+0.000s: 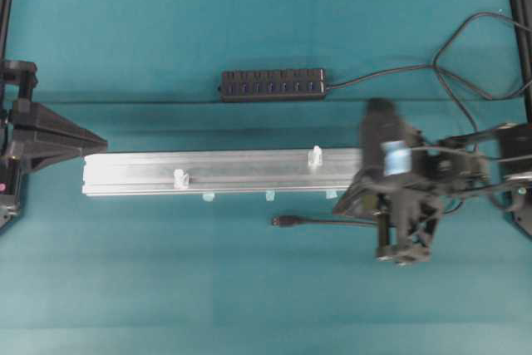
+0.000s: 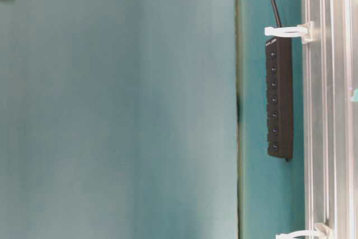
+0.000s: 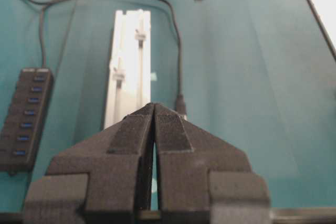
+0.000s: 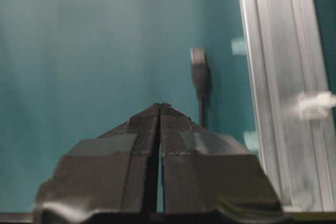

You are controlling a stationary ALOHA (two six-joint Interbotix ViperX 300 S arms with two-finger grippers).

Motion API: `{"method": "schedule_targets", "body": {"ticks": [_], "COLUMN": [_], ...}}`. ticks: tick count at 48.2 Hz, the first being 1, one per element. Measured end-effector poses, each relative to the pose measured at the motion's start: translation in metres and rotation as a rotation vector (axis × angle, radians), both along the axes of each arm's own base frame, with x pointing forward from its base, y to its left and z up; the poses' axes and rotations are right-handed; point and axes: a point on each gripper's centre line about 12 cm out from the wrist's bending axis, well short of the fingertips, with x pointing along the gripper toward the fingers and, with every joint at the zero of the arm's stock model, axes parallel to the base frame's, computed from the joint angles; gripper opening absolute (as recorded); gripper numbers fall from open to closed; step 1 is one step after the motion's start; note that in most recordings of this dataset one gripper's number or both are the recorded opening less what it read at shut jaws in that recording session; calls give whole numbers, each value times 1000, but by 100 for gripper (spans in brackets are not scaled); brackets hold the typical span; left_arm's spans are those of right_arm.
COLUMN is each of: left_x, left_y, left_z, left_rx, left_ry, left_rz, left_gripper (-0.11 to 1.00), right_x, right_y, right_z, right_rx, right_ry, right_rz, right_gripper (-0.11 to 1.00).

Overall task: Pass the USB cable through three rings with both arms.
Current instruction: 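Grasp the black USB plug with the right gripper and lift it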

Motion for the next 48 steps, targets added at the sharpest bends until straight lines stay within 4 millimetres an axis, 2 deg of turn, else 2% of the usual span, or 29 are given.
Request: {"method": "schedule_targets", "body": {"ticks": [9,24,37,42,48], "left_x": [1,1,0,0,0], "left_y": [0,0,0,0,0], "left_z": [-1,-1,-5,-5,-5], "left_rx": [0,0,0,1,-2], "left_ry": [6,9,38,40,40], "left_rz": [0,-2,0,0,1], "left_gripper": [2,2,2,2,2], "right_x": [16,29,38,42,44], "right_y": [3,2,-3,-8,-10], "right_z": [-18,-54,-63,-66,-74], "right_rx": [-22,-67,-70,-70,-70], "right_ry": [150,278,327,335,360], "right_rz": [12,26,10,-1,-9], "right_gripper": [-10,-10,-7,3,27]}}
